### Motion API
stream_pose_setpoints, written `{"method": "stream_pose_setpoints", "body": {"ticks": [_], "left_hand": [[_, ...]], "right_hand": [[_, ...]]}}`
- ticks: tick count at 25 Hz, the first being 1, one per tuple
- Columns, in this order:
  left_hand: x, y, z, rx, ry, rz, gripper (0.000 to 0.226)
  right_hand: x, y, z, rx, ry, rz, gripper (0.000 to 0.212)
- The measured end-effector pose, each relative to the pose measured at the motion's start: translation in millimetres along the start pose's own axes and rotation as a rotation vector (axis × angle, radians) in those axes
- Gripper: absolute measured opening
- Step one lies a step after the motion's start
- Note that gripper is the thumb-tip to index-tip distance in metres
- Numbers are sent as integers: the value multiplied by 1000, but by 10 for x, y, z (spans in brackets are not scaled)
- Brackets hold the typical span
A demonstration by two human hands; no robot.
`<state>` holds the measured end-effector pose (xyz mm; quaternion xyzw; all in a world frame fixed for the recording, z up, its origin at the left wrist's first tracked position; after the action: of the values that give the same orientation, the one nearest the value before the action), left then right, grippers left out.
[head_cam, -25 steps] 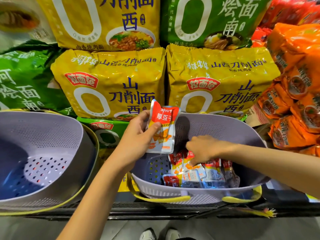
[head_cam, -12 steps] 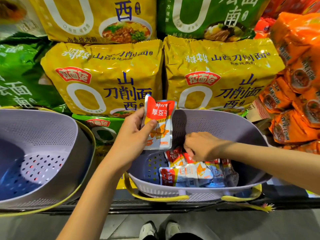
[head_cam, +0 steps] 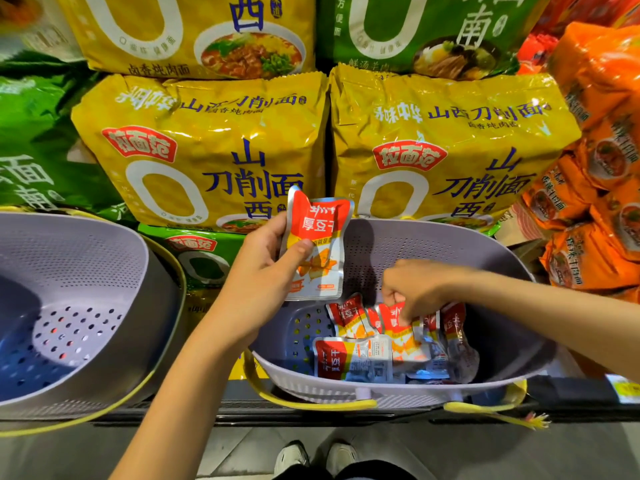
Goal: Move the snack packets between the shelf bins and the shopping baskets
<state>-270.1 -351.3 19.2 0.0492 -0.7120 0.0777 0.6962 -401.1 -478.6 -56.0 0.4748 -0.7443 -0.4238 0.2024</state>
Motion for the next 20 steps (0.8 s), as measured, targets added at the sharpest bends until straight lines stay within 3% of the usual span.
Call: {"method": "stream_pose_setpoints", "body": {"ticks": [2, 5, 9, 12, 16, 18, 20], "left_hand": [[-22, -8, 6, -2, 0, -17, 25], [-58, -21, 16, 1, 7, -63, 19], [-81, -56, 120, -105, 120, -138, 21], [-50, -62, 181, -182, 75, -116, 31], [-55, -56, 102, -72, 106, -82, 34], [-65, -52, 34, -1, 167, -46, 37], [-79, -41, 11, 17, 200, -37, 43]], "right_hand": [[36, 291, -261, 63, -109, -102, 23], [-40, 738, -580, 157, -440, -276, 11], [-252, 933, -880, 434, -807, -521, 30], [-328, 850, -951, 615, -779, -505, 35], [-192, 1042, -928, 837, -628, -375, 25], [-47, 1015, -789, 679, -532, -217, 30], [-73, 750, -468, 268, -206, -14, 32]]}}
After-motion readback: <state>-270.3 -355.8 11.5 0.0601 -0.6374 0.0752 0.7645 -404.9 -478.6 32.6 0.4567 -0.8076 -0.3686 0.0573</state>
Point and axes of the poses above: each hand's wrist, its own y-axis away from the middle knuckle, its own z-axis out of the palm, x = y × z, the point moved 6 cm from there along -y, towards the middle knuckle, and after that the axes turned 14 degrees about -x, right-handed, at the moved point
